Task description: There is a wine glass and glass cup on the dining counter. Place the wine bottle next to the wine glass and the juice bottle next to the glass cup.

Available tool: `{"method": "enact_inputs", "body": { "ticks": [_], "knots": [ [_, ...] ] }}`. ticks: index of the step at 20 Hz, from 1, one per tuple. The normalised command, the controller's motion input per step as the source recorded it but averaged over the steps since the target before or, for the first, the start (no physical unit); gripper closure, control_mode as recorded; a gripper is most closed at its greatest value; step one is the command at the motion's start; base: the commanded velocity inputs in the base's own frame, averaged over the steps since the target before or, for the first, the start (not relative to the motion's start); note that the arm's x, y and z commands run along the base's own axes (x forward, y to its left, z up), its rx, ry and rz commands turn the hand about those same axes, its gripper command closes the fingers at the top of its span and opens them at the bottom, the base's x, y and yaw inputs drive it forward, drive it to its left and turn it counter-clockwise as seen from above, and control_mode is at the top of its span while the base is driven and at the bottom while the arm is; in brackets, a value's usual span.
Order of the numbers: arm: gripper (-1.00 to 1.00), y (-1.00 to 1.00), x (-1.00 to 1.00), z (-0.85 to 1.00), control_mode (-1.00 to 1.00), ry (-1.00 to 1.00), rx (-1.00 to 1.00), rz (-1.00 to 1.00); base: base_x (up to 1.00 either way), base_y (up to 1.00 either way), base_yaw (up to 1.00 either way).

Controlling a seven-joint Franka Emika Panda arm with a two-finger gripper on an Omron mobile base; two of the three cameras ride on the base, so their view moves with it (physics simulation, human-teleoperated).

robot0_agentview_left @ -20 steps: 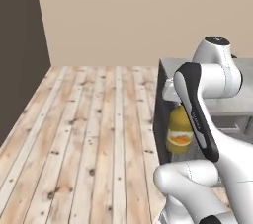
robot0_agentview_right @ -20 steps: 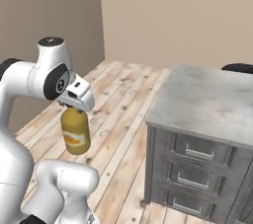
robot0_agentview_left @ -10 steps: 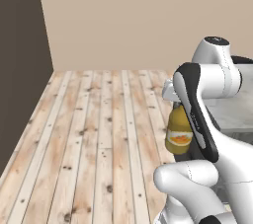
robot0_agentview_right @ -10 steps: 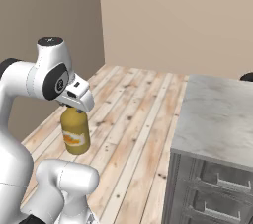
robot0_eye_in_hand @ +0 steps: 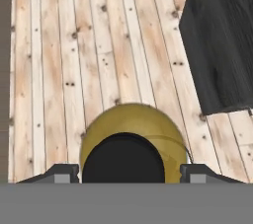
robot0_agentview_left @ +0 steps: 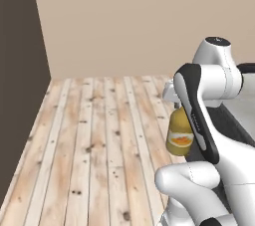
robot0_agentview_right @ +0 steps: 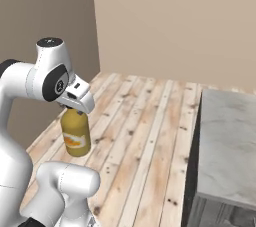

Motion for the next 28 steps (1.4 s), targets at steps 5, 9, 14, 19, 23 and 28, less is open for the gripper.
{"method": "enact_inputs", "body": {
  "ticks": [5, 9, 14, 19, 23, 28],
  "knots": [
    [1.0, 0.0, 0.0, 0.0, 1.0, 0.0, 0.0, 0.0, 0.84, 0.38, -0.16],
    [1.0, 0.0, 0.0, 0.0, 1.0, 0.0, 0.0, 0.0, 0.87, 0.33, -0.17],
    [1.0, 0.0, 0.0, 0.0, 1.0, 0.0, 0.0, 0.0, 0.87, 0.31, -0.19],
    [1.0, 0.0, 0.0, 0.0, 1.0, 0.0, 0.0, 0.0, 0.84, 0.29, -0.21],
    [1.0, 0.0, 0.0, 0.0, 1.0, 0.0, 0.0, 0.0, 0.84, 0.28, -0.23],
    [1.0, 0.0, 0.0, 0.0, 1.0, 0.0, 0.0, 0.0, 0.81, 0.26, -0.26]
  ]
}}
